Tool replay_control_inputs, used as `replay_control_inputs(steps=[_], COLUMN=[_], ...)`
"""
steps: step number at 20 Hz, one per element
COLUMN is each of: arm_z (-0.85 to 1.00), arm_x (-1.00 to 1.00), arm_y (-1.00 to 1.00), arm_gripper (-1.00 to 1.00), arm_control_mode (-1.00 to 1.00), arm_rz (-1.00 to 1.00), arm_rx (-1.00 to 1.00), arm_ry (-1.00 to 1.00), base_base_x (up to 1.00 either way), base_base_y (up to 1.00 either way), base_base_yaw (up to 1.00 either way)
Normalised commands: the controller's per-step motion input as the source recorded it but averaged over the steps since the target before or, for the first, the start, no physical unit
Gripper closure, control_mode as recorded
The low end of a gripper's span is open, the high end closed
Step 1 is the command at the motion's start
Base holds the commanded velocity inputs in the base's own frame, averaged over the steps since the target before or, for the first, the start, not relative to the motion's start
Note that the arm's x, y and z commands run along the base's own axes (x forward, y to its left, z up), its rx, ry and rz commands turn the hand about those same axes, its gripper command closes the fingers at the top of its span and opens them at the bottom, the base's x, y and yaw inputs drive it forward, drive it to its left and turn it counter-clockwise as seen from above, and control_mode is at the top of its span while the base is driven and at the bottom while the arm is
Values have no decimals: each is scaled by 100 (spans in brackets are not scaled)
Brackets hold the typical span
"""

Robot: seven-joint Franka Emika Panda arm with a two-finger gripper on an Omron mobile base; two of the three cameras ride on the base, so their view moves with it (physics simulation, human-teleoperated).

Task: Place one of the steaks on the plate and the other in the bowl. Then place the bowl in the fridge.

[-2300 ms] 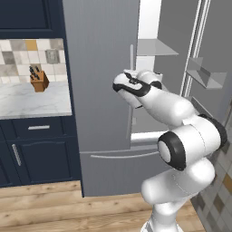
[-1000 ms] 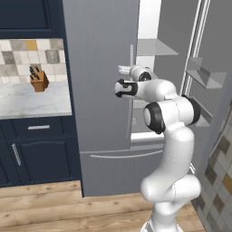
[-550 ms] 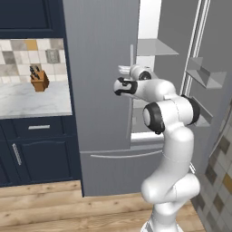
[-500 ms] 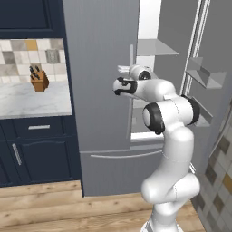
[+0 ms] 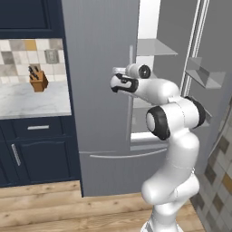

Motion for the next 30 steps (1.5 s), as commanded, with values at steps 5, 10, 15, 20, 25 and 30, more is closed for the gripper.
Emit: replay_control_inputs(steps=[5, 10, 15, 20, 25, 30], arm_z=[-11, -14, -34, -33, 40, 100], arm_x=[-100, -100, -54, -44, -82, -100], arm_y=[100, 100, 100, 100, 39, -100], arm_gripper=[100, 100, 100, 100, 100, 100], arm_control_mode=[-100, -100, -100, -100, -100, -100], arm_rz=[-9, -8, 0, 0, 0, 0], arm_rx=[3, 4, 3, 13, 27, 45], arm_ry=[19, 15, 0, 0, -11, -2], base_base_x=[0, 0, 0, 0, 0, 0], base_base_y=[0, 0, 0, 0, 0, 0], base_base_yaw=[0, 0, 0, 0, 0, 0])
